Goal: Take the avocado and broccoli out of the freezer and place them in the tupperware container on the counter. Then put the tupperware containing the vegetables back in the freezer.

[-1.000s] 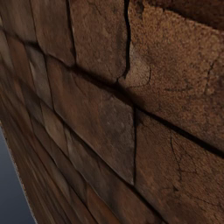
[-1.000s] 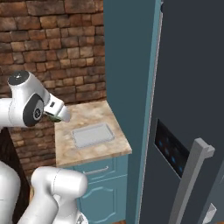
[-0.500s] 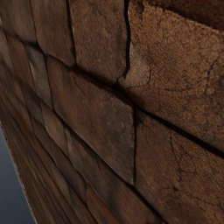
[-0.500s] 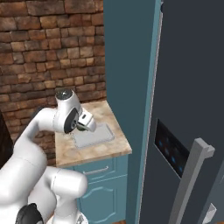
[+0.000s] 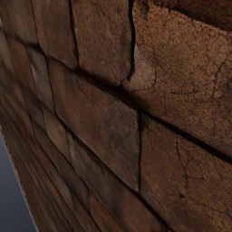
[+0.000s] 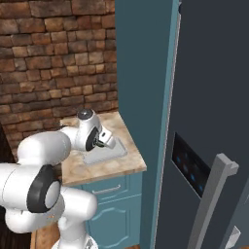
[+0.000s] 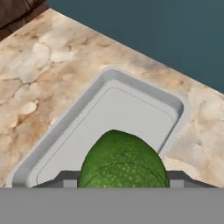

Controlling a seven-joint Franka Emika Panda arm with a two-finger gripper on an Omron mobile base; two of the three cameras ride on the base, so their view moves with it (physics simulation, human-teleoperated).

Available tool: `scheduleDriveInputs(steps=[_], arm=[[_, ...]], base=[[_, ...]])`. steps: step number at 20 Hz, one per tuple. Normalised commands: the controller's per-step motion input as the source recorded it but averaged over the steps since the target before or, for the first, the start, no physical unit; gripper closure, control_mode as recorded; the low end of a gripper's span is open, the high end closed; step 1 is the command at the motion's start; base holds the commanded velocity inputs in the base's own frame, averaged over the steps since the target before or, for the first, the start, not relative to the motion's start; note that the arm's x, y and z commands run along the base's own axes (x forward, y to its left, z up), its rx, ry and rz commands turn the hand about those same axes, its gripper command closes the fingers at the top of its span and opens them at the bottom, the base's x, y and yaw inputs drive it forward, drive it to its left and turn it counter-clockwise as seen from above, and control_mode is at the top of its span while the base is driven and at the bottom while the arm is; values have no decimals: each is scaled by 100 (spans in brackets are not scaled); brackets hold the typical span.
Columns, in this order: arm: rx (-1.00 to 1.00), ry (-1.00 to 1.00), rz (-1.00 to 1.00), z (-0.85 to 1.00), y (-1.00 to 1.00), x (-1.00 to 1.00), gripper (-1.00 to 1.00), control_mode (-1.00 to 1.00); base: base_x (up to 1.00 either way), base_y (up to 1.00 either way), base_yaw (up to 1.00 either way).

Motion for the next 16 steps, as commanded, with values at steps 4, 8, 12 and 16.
scheduleDriveInputs(steps=[4,8,12,16], arm=[[0,6,-3,-55,-24,53,100,-100],[0,8,-2,-36,-7,49,100,-100],[0,11,-3,-40,0,46,-100,-100],[0,7,-2,-30,0,29,-100,-100]], base=[[0,0,0],[0,0,0],[0,0,0],[0,0,0]])
